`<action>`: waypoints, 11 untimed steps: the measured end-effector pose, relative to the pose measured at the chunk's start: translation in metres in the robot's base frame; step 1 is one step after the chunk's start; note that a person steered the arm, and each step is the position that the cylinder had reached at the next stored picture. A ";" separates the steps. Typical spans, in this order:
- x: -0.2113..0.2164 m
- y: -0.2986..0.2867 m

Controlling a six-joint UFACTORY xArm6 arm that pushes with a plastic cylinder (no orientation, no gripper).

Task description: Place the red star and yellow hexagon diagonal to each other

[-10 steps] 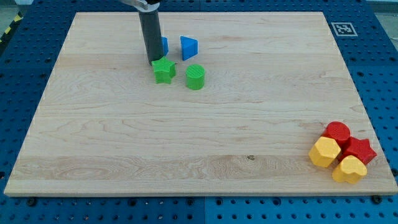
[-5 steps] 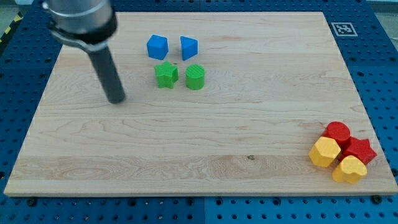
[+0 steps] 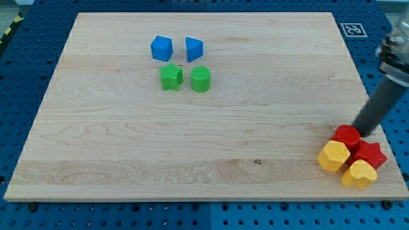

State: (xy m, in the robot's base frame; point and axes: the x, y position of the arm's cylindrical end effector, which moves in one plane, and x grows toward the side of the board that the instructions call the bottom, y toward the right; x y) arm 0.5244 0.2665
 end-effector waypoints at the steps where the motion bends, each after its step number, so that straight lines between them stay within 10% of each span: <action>1: 0.025 0.010; 11: 0.021 -0.166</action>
